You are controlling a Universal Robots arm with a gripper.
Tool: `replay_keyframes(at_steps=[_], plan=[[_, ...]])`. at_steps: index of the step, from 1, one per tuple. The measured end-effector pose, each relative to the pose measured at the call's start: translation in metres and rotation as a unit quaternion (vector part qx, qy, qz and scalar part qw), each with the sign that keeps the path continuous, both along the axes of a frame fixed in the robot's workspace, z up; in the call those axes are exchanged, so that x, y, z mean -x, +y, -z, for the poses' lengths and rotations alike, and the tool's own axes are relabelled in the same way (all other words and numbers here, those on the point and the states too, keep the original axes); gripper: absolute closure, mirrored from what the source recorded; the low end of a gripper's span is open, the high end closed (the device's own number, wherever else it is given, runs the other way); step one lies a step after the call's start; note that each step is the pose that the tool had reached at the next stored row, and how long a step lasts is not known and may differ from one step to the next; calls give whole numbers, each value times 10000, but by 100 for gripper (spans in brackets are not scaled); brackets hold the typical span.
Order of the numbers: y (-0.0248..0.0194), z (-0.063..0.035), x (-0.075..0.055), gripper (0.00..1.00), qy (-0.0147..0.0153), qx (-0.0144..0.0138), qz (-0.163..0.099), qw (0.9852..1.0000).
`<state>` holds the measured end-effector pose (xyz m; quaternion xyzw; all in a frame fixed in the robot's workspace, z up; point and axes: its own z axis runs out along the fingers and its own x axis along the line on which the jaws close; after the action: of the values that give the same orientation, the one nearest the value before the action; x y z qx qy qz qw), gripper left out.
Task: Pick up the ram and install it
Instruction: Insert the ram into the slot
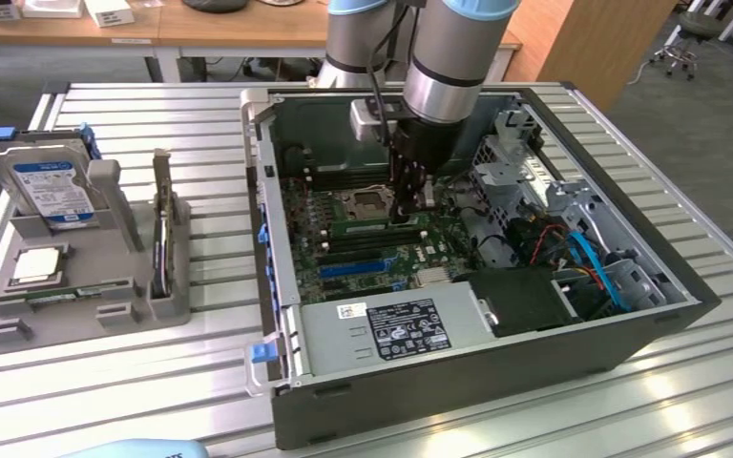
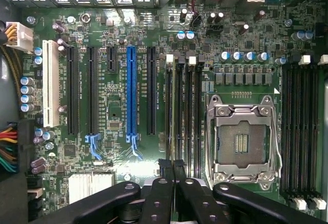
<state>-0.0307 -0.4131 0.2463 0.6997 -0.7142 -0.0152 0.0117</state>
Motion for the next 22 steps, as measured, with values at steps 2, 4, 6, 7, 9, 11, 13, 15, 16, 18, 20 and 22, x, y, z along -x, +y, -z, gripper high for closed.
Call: replay_keyframes(at_steps=[2,4,6,7,9,11,13,15,16,18,20,22], plan=[[0,3,0,89,0,-1,0,10000],[1,15,0,89,-1,-2,0,10000],[0,25,0,89,0,-1,0,10000],[0,30,0,89,0,-1,0,10000],[0,40,0,89,-1,-1,0,10000],[0,40,0,89,0,0,0,10000],[0,41,0,89,0,0,0,10000],[1,48,0,89,-1,-3,0,10000],[1,53,0,89,-1,-3,0,10000],[1,63,0,89,-1,-2,0,10000],[0,70,0,89,0,0,0,10000],[0,78,0,89,-1,-1,0,10000]])
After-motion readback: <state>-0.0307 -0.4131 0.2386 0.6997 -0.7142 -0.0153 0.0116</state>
